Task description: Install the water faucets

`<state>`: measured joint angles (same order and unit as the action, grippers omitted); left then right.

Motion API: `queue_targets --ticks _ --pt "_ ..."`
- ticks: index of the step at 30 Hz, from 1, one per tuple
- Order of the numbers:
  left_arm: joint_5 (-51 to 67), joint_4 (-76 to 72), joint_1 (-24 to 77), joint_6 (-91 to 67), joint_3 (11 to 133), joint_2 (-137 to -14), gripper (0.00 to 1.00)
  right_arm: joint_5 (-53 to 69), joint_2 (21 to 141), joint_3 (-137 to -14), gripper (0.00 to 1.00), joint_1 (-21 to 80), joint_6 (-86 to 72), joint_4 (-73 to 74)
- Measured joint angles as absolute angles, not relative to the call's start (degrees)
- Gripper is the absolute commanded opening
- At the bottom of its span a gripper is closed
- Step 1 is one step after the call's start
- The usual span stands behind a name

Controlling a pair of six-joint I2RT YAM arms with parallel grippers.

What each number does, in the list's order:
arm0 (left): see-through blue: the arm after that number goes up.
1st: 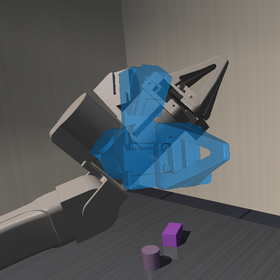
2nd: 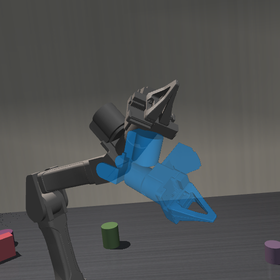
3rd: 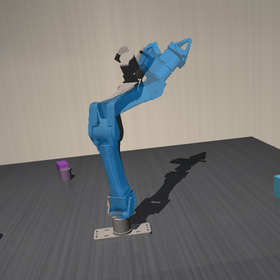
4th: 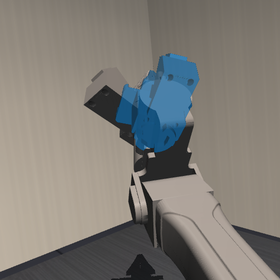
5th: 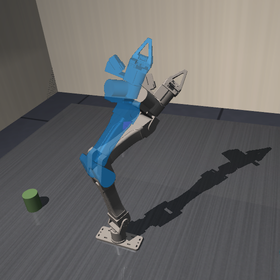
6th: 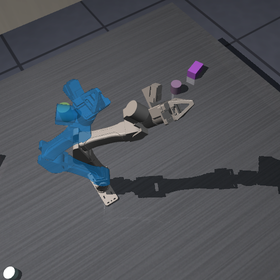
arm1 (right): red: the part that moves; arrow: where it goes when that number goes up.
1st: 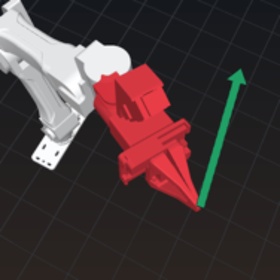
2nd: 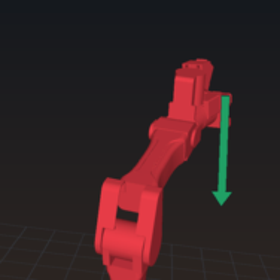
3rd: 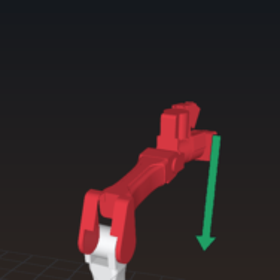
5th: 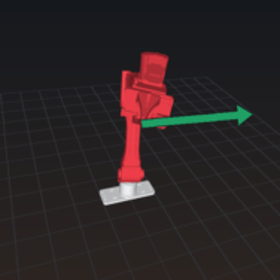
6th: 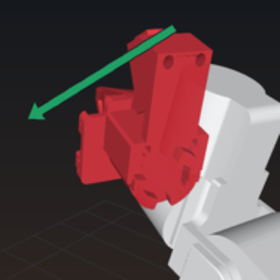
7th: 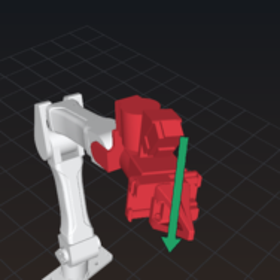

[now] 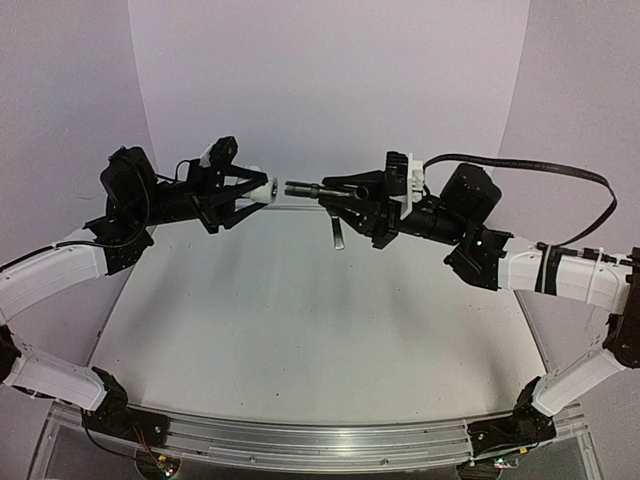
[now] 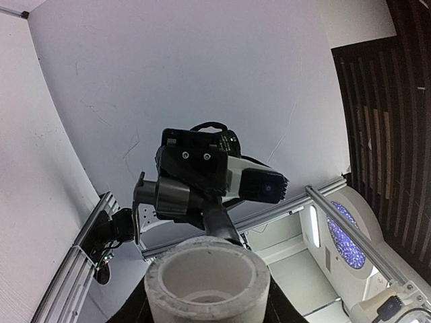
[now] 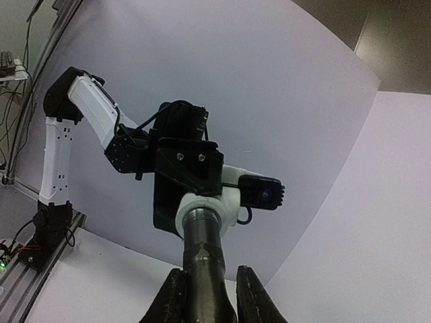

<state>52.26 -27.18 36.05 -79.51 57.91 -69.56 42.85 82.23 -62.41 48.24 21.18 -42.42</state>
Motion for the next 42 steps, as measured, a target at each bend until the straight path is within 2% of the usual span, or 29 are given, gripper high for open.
queue_targets --ticks 42 --pt "50.71 -27.57 35.51 -78.78 54.54 -65.25 0.00 42.01 89.82 -68.73 0.00 50.83 19.93 -44.14"
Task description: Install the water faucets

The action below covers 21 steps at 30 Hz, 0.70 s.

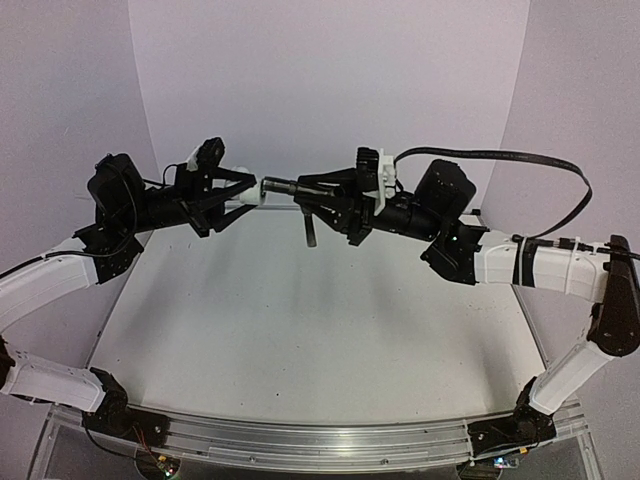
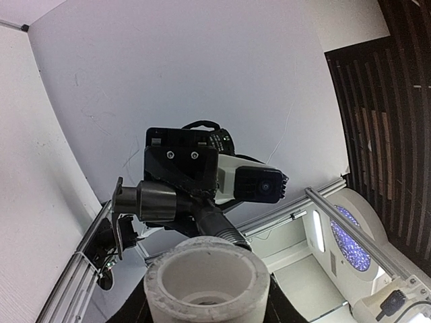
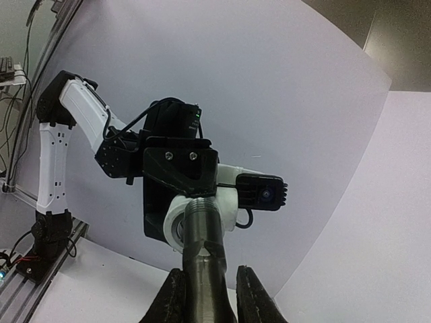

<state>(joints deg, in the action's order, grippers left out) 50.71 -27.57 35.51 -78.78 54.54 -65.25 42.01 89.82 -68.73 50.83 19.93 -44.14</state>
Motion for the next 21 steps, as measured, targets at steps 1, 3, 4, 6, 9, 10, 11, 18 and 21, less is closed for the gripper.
queue_targets --ticks 1,3,4,6,9,10,11,18,21 --pt "50.64 -27.58 35.51 -78.54 54.44 -65.24 0.00 41.94 89.82 -68.73 0.00 50.83 19.98 -44.06" --pt "50.37 -27.54 35.51 -78.08 54.15 -65.16 0.00 41.72 89.82 -68.72 0.00 50.85 20.16 -43.53" --pt "50.20 -27.46 35.51 -77.86 53.98 -65.10 0.00 41.58 89.82 -68.68 0.00 50.85 20.32 -43.19" --pt "49.96 -27.01 35.51 -77.53 53.84 -65.08 0.00 41.32 89.81 -68.42 0.00 50.85 20.54 -42.66" --pt "49.77 -26.83 35.51 -76.70 53.84 -65.08 0.00 41.03 89.78 -67.97 0.00 50.85 20.94 -41.41" --pt "49.76 -26.71 35.53 -76.48 53.84 -65.08 0.00 40.94 89.78 -67.81 0.00 50.91 21.08 -40.78" --pt "49.77 -26.42 35.56 -76.32 53.84 -65.08 0.00 40.83 89.78 -67.69 0.00 51.01 21.24 -40.13" --pt "49.74 -23.28 35.55 -74.52 53.71 -65.08 0.00 40.17 89.62 -67.78 0.00 51.20 22.29 -36.57" --pt "49.56 -20.74 35.51 -72.47 53.77 -64.90 0.00 39.92 89.62 -68.24 0.00 51.20 22.78 -33.61"
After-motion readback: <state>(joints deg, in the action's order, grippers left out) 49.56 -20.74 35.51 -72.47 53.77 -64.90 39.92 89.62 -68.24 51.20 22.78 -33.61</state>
